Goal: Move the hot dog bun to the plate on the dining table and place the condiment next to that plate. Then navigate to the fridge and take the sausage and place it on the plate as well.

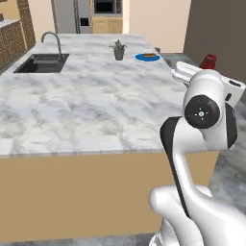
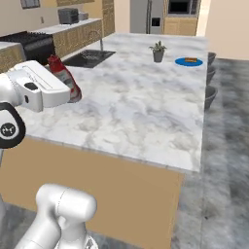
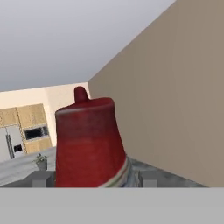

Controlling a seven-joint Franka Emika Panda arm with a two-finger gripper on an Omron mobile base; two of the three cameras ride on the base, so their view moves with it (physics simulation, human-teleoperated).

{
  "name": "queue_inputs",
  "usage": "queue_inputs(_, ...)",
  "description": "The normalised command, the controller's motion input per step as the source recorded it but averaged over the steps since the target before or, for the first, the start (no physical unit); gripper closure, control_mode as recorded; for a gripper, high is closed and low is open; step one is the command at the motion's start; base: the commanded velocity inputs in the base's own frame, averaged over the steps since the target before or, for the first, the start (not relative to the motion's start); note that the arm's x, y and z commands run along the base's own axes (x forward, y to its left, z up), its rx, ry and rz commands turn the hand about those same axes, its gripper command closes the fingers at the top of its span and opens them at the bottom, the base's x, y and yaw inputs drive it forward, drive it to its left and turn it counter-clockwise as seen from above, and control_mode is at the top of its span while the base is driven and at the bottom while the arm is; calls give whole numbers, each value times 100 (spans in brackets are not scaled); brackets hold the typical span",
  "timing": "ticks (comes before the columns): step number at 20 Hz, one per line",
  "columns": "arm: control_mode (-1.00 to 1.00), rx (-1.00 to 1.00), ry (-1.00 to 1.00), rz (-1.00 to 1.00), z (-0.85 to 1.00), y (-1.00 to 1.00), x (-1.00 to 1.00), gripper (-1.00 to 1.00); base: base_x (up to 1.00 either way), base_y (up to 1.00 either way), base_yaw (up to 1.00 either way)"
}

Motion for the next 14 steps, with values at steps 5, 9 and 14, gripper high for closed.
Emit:
queue_inputs(5, 100, 0, 0, 0, 0, 0, 0, 100, 0, -100, 0)
queue_inputs(9, 100, 0, 0, 0, 0, 0, 0, 100, 1, -100, 0)
queue_inputs(14, 100, 0, 0, 0, 0, 0, 0, 100, 7, -100, 0)
